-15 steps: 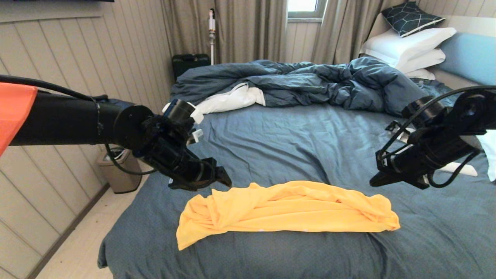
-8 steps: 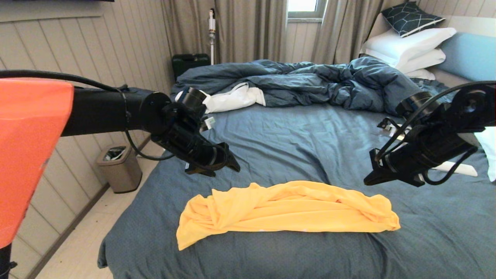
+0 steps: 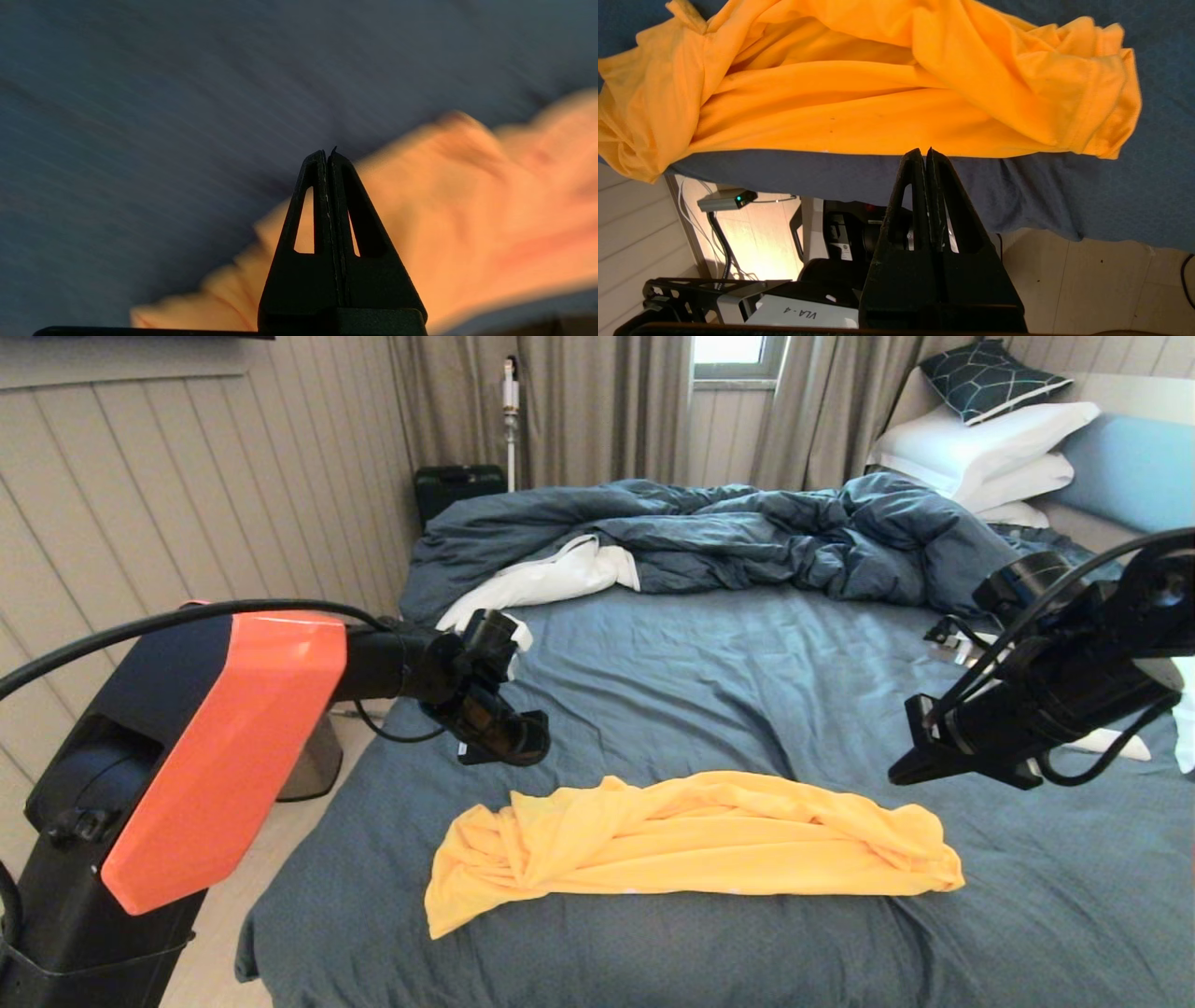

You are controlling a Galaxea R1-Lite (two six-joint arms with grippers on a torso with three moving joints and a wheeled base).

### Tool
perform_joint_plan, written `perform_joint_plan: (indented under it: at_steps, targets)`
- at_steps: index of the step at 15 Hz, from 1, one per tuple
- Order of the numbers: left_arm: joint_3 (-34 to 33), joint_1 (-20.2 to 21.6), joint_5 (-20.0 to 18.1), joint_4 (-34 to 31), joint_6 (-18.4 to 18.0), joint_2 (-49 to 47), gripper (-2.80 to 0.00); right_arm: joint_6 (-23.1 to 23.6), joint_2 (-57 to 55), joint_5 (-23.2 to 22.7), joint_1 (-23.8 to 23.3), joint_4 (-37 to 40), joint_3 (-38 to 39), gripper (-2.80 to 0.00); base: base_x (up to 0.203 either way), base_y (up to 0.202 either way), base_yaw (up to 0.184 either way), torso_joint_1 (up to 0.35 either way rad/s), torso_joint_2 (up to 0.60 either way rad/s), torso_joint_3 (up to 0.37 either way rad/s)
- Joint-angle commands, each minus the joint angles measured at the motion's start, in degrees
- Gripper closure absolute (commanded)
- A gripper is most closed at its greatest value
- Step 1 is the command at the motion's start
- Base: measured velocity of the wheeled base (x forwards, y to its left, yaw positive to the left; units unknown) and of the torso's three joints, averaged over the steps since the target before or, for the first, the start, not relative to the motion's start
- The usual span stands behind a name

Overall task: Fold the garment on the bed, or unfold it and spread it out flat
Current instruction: Fold the yellow T-shirt

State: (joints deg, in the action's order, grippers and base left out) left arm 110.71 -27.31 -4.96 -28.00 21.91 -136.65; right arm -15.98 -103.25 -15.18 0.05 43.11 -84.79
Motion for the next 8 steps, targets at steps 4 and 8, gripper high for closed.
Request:
perform_joint_plan:
  at_steps: [4, 8]
  targets:
    - [-0.3, 2.2, 1.7, -0.6, 0.6, -1.6, 0.0, 0.0, -0.4, -0.1, 0.0, -1.2, 1.0, 0.0, 0.0, 0.0, 0.0, 0.0, 0.0, 0.0]
    - [-0.4, 2.1, 1.3, -6.3, 1.3, -0.5, -2.8, 0.0, -1.1, -0.1, 0.2, -2.3, 1.7, 0.0, 0.0, 0.0, 0.0, 0.0, 0.0, 0.0]
